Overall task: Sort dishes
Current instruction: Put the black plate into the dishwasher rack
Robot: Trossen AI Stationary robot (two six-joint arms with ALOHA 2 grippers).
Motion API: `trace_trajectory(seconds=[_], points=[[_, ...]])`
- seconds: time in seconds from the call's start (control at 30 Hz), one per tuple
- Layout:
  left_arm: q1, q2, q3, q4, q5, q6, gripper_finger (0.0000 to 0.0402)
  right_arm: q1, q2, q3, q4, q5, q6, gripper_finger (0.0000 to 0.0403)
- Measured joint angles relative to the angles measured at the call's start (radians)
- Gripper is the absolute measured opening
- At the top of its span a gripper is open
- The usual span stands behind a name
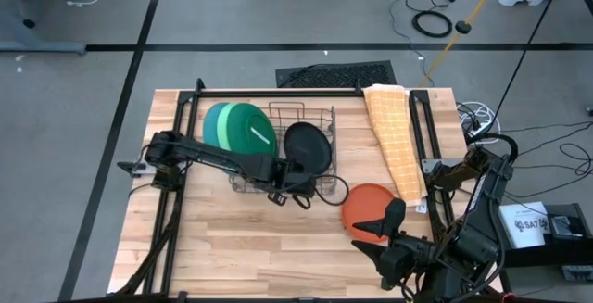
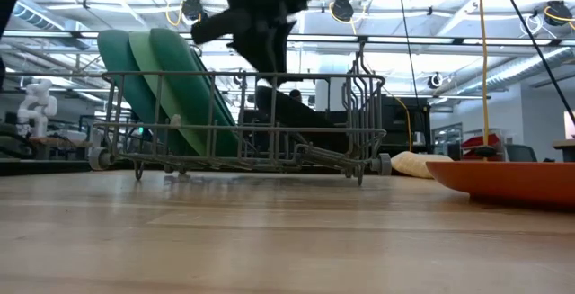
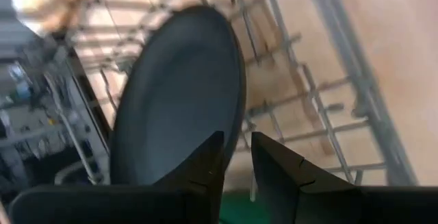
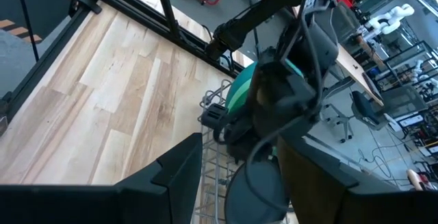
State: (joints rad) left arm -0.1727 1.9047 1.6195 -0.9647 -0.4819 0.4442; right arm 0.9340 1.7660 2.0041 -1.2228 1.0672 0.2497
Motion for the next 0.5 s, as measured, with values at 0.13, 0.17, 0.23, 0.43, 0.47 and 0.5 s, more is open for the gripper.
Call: trace_trajectory(seconds=[0.13,0.17,0.23,0.43,0.47,0.5], points=[[0.013,0.006,0.006,-0.019,-0.003,-0.053,0.0103,0.0,0.0,0.0,0.0,0.0,0.0,0.0183],[0.013,0.006,0.006,-0.019,-0.005,-0.059,0.0112,0.0,0.0,0.0,-0.001,0.0,0.0,0.0183],[0.012,0.007,0.006,-0.015,-0.005,-0.063,0.0133,0.0,0.0,0.0,0.0,0.0,0.0,0.0183],[0.012,0.007,0.006,-0.031,-0.005,-0.038,0.0178,0.0,0.0,0.0,-0.001,0.0,0.0,0.0183],[0.012,0.007,0.006,-0.031,-0.006,-0.038,0.018,0.0,0.0,0.0,0.0,0.0,0.0,0.0183],[0.014,0.007,0.006,-0.032,-0.01,-0.038,0.018,0.0,0.0,0.0,0.0,0.0,0.0,0.0183]])
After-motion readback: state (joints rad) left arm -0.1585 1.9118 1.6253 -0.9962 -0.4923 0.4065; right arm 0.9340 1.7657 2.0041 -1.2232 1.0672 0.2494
